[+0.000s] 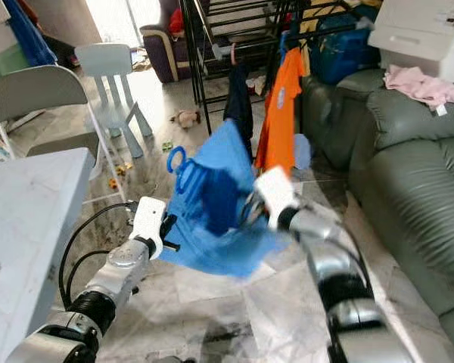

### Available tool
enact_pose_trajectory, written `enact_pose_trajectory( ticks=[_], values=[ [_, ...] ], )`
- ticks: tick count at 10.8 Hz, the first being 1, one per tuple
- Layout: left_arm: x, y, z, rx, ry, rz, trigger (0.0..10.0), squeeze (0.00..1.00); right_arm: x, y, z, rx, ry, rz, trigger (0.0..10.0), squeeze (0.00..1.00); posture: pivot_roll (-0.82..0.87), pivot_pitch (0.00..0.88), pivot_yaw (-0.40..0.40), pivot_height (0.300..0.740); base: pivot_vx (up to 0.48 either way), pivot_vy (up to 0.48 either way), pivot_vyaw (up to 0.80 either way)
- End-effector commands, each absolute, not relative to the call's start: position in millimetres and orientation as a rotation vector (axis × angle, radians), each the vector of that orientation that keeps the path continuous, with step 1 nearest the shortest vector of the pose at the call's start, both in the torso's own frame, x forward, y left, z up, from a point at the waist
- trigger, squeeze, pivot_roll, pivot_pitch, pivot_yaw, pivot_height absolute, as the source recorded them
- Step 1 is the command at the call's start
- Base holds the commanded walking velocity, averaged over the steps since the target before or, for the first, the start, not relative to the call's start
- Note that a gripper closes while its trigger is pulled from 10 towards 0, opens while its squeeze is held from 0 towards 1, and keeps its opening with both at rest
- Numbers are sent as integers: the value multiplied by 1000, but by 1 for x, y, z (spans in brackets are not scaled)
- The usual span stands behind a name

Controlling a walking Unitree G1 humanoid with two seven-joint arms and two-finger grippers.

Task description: Hang hanger

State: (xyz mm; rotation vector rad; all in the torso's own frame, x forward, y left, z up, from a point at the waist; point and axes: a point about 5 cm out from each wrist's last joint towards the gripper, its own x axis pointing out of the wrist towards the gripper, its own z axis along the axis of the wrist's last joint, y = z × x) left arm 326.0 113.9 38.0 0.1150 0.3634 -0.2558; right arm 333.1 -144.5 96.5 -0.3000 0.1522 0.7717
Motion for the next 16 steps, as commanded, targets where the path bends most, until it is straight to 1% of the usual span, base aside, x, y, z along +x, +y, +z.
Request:
enact_pose_trajectory(
  ticks=[1,3,4,6,7,8,9,10,11,12,13,14,16],
  values=[
    [332,121,45,99,346,-212,0,0,326,-136,93,-322,172,850,0,0,-132,0,110,740,0,0,0],
    [335,121,48,86,342,-205,0,0,301,-127,75,-366,242,1001,0,0,-134,0,108,740,0,0,0],
    [336,121,49,83,338,-204,0,0,290,-128,63,-464,274,1044,0,0,-134,0,107,740,0,0,0],
    [338,122,52,91,327,-211,0,0,285,-137,52,-601,308,1034,0,0,-134,0,107,740,0,0,0],
    [339,121,56,138,301,-243,0,0,285,-141,52,-648,313,1000,10000,0,-136,0,110,740,0,0,0],
    [341,123,60,152,284,-254,0,0,288,-143,53,-656,306,977,10000,0,-136,0,113,740,0,0,0],
    [344,127,67,186,252,-278,0,0,296,-150,59,-689,270,883,10000,1000,-134,0,117,740,0,0,0],
    [345,133,72,243,228,-302,0,0,304,-157,67,-696,216,794,10000,1000,-133,0,120,740,0,0,0],
    [346,137,75,290,216,-329,0,0,306,-159,75,-676,178,784,10000,1000,-131,0,122,740,0,0,0],
    [345,142,74,343,221,-367,0,0,305,-160,79,-672,170,818,10000,1000,-128,0,126,740,0,0,0],
    [340,149,70,432,229,-444,0,0,301,-161,85,-679,152,900,10000,1000,-127,0,132,740,0,0,0],
    [336,151,70,515,210,-513,0,0,300,-162,91,-673,140,942,10000,1000,-126,0,133,740,0,0,0],
    [326,151,67,656,188,-701,0,0,304,-174,102,-708,121,959,10000,1000,-122,0,134,740,0,0,0]
  ],
)
